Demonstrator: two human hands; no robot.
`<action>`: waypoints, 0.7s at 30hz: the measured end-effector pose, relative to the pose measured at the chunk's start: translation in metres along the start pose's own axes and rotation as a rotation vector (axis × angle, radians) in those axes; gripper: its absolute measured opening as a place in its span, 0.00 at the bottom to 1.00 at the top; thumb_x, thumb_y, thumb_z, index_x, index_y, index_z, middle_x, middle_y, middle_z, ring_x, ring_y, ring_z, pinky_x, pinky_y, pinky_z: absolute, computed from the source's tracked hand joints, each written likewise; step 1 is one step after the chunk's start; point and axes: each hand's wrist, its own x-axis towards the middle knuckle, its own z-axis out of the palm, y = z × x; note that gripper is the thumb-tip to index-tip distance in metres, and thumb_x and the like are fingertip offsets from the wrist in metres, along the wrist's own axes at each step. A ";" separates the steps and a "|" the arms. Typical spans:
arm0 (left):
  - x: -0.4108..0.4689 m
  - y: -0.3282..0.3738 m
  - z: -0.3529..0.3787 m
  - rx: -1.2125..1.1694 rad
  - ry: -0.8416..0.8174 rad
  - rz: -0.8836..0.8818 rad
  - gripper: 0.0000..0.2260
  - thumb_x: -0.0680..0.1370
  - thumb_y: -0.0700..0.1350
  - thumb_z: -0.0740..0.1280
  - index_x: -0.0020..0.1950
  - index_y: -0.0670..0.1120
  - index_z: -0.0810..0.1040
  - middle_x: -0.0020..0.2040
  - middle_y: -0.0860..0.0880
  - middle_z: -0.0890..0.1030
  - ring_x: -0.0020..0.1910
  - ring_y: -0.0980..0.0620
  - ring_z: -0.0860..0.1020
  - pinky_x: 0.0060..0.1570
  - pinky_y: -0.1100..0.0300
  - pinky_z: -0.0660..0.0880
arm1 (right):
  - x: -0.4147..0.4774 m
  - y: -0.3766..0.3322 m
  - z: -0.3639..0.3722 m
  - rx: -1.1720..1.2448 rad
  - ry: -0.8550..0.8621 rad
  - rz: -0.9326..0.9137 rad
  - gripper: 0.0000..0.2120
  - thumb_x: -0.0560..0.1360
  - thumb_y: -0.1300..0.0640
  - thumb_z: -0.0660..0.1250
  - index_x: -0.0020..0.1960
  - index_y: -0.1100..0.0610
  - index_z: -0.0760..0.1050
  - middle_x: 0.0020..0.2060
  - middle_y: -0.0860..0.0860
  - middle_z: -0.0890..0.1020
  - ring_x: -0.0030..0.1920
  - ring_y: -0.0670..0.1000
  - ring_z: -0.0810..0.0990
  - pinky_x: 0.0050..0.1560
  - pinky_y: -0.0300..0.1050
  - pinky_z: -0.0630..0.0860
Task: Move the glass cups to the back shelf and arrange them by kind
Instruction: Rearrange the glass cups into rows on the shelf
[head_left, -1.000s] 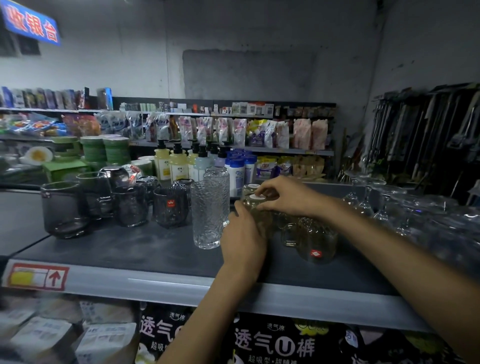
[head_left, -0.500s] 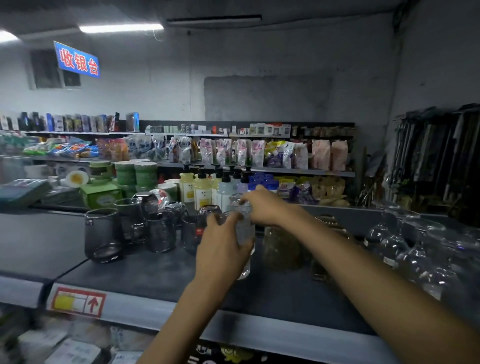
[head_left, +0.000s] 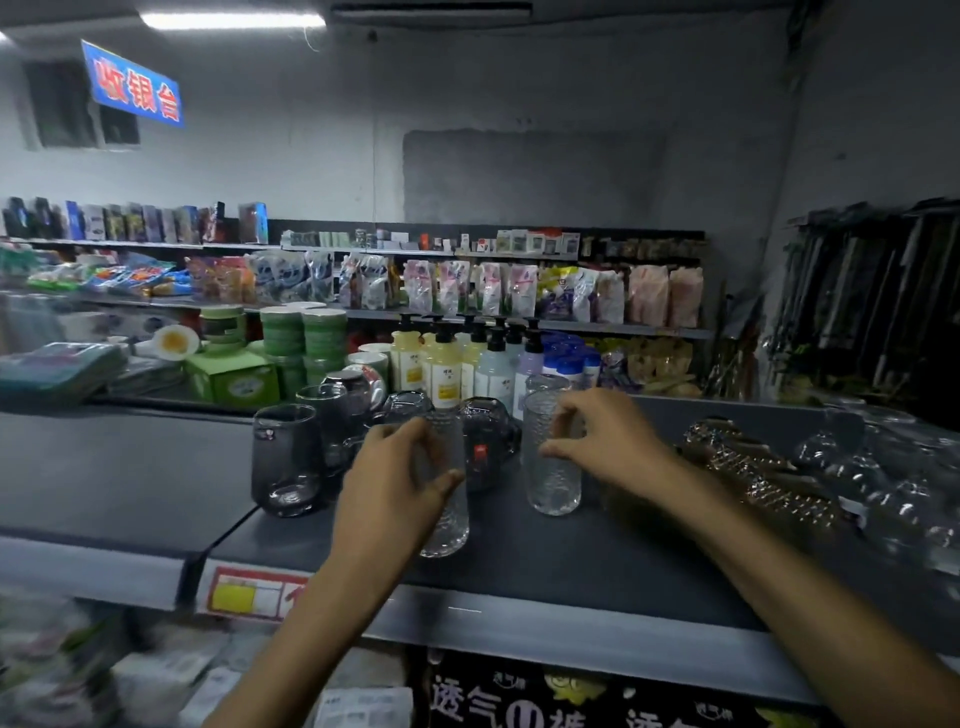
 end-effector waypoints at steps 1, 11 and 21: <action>0.003 -0.009 -0.005 0.010 0.006 0.004 0.14 0.72 0.53 0.79 0.51 0.53 0.77 0.54 0.49 0.76 0.50 0.43 0.80 0.47 0.53 0.76 | -0.012 -0.004 0.003 0.048 0.082 0.023 0.13 0.70 0.49 0.81 0.39 0.49 0.77 0.41 0.45 0.80 0.42 0.46 0.78 0.38 0.39 0.69; 0.006 -0.053 -0.003 -0.063 0.104 0.040 0.26 0.78 0.53 0.74 0.73 0.57 0.67 0.70 0.48 0.76 0.61 0.39 0.80 0.48 0.43 0.79 | -0.085 -0.050 0.040 0.597 0.404 0.215 0.09 0.73 0.58 0.79 0.43 0.54 0.78 0.42 0.50 0.81 0.45 0.47 0.80 0.42 0.29 0.74; -0.040 -0.033 -0.004 -0.065 0.299 0.312 0.25 0.78 0.48 0.73 0.73 0.45 0.74 0.68 0.44 0.74 0.64 0.43 0.77 0.59 0.46 0.79 | -0.119 -0.050 0.013 0.892 0.557 0.308 0.07 0.72 0.60 0.78 0.47 0.55 0.81 0.45 0.53 0.86 0.49 0.53 0.85 0.51 0.43 0.81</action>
